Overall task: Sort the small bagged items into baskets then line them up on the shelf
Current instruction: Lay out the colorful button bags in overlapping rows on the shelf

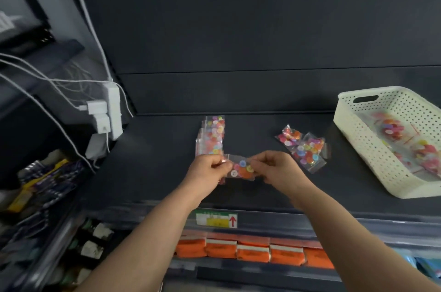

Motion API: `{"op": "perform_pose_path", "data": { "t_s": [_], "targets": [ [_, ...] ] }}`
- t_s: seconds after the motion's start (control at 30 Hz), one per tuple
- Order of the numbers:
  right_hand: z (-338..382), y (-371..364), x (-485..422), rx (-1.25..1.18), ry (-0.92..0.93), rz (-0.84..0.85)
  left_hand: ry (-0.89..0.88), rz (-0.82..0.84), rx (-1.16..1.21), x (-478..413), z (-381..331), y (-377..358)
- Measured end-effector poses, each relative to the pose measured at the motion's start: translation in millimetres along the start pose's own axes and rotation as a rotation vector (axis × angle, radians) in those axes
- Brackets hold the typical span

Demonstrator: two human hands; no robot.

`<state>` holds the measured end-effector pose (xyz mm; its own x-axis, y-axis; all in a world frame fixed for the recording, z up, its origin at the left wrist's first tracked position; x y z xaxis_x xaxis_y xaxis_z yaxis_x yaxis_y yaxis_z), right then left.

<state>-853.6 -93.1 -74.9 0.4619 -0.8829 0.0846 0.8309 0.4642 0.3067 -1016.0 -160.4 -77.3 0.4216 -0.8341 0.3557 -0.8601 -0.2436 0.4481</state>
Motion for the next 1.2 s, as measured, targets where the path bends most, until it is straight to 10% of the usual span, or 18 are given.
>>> {"op": "perform_pose_path", "data": {
  "t_s": [0.63,1.2],
  "targets": [
    [20.4,-75.0,5.7,0.570,0.078,-0.078,-0.072,-0.233,-0.590,-3.8,40.7,62.5],
    [25.3,-50.4,-1.4,0.869,0.178,-0.104,-0.174,-0.208,-0.587,-20.8,7.0,49.5]
  ]
}}
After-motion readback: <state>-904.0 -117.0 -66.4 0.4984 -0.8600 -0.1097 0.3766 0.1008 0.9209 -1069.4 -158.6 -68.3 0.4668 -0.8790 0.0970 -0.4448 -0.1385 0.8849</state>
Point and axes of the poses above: each hand's wrist, its own x-axis away from the middle knuckle, its own y-axis out of the back of the hand, z = x × y, the point moved 8 cm from there along -x, towards the middle knuckle, and after that the axes turned 7 degrees about y, right-handed, at the moved point
